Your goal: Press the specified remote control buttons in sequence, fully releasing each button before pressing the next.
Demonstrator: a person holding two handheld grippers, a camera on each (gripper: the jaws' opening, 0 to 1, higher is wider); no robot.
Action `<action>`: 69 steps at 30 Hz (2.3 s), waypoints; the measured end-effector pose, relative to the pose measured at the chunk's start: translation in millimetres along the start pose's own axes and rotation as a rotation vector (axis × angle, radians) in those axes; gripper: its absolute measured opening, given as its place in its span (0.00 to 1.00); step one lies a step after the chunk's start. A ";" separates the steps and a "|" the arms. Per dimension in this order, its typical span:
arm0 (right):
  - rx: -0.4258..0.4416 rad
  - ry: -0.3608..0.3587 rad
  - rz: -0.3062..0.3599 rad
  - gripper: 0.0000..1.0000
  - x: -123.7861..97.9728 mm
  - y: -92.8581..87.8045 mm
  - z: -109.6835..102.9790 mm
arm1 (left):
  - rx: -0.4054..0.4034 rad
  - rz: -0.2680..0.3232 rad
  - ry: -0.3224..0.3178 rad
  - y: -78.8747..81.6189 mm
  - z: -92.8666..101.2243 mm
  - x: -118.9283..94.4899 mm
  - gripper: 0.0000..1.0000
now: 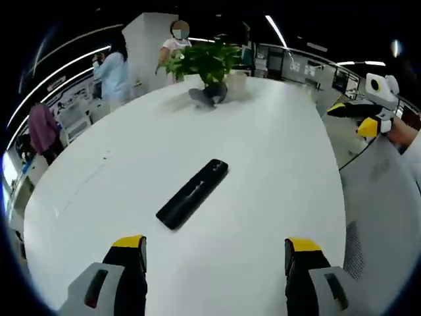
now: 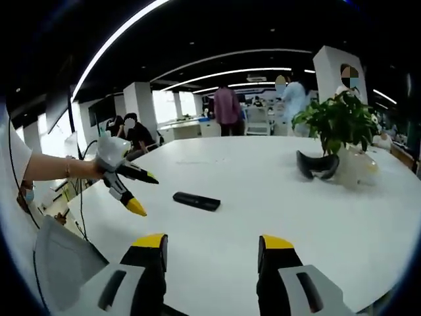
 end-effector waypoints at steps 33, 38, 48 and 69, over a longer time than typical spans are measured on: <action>0.039 0.046 -0.020 0.14 3.8 -8.4 11.9 | 0.248 -0.354 -0.108 54.7 -52.4 71.9 0.60; 0.046 0.044 -0.007 0.13 6.5 -5.0 12.4 | 0.264 -0.355 -0.125 54.6 -53.3 71.7 0.41; 0.031 0.055 0.000 0.11 8.6 -1.7 9.3 | 0.260 -0.355 -0.115 44.9 -38.0 63.9 0.23; -0.015 0.096 -0.029 0.07 13.0 -2.8 -3.0 | 0.265 -0.270 -0.132 14.4 17.8 48.7 0.23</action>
Point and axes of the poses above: the point that each gripper's makers call its tool centre point, and the gripper's own axes: x roughly forward along the fingers, z roughly to its right, y roughly out of its top, the point moved 7 cm from there along -x, roughly backward along the fingers, and after that the axes turned 13 degrees about -z, right-handed, at the moved point
